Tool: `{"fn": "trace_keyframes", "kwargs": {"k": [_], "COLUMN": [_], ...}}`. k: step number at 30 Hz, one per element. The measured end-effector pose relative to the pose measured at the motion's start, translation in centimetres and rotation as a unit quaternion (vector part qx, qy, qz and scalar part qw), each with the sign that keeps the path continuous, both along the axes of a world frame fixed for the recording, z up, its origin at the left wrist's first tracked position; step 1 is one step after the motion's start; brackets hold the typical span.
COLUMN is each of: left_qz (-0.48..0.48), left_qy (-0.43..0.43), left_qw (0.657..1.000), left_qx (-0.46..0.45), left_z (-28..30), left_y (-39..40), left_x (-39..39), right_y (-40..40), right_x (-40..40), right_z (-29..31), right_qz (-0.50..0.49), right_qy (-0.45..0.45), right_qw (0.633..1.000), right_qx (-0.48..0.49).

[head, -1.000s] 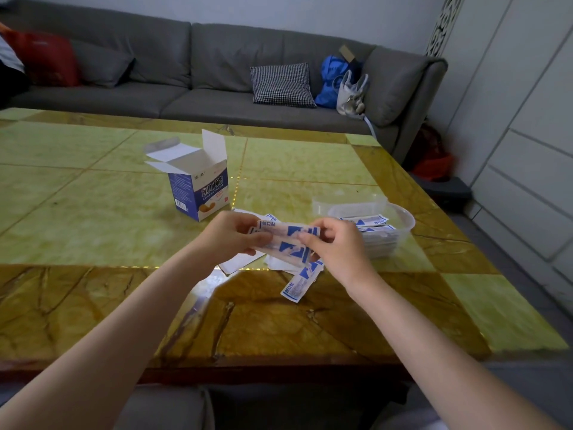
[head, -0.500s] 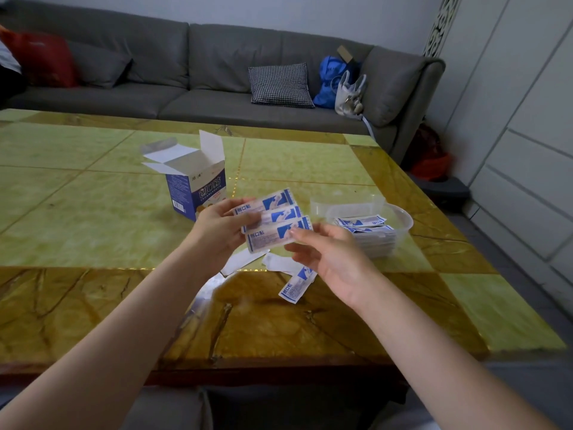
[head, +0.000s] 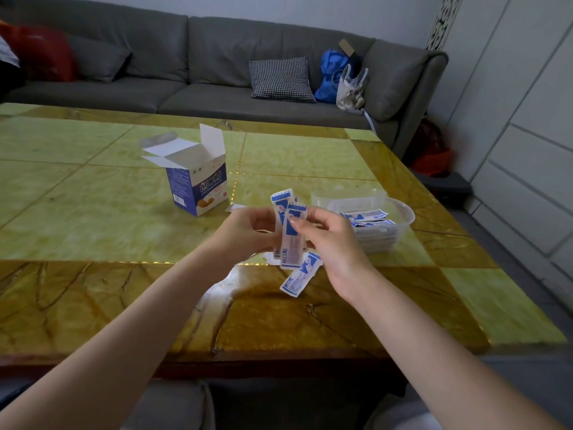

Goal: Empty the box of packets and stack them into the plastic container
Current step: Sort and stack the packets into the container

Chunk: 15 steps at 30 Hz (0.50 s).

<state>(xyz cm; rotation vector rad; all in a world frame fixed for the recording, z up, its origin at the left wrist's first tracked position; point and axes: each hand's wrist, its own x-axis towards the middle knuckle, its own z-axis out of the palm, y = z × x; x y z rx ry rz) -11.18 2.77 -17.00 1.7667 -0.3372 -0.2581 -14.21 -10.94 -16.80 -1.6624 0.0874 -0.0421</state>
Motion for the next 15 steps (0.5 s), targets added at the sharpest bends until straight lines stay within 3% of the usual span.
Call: {"fn": "trace_keyframes", "kwargs": {"k": [2, 3, 5, 7, 9, 11, 15], "left_qz": [0.004, 0.008, 0.010, -0.007, -0.022, -0.024, -0.056], "left_qy": [-0.071, -0.101, -0.128, -0.129, -0.176, -0.208, -0.203], "left_qw": [0.992, 0.981, 0.952, 0.914, 0.854, 0.822, 0.843], "left_qx": [0.100, 0.166, 0.278, 0.384, 0.489, 0.529, 0.495], "left_z": [-0.3, -0.6, -1.0, -1.8, -2.8, -3.5, -2.7], "left_y": [-0.2, -0.4, -0.8, -1.5, -2.2, -2.7, -2.5], "left_x": [0.2, 0.3, 0.0, -0.5, -0.9, -0.8, -0.1], "right_y": [-0.4, -0.9, -2.0, -3.1, -3.7, -4.1, -4.8], "right_x": [-0.1, -0.2, -0.3, -0.6, -0.9, -1.1, -1.1], "right_z": [0.5, 0.8, 1.3, 1.0, -0.3, -1.6, -2.7], "right_qz": [-0.018, -0.023, -0.005, 0.037, 0.085, 0.136, 0.148], "right_qy": [-0.093, -0.158, -0.258, -0.246, -0.178, -0.131, -0.108], "right_qw": [0.988, 0.965, 0.876, 0.791, 0.748, 0.743, 0.785], "right_qx": [-0.121, -0.209, -0.407, -0.559, -0.633, -0.642, -0.592]}}
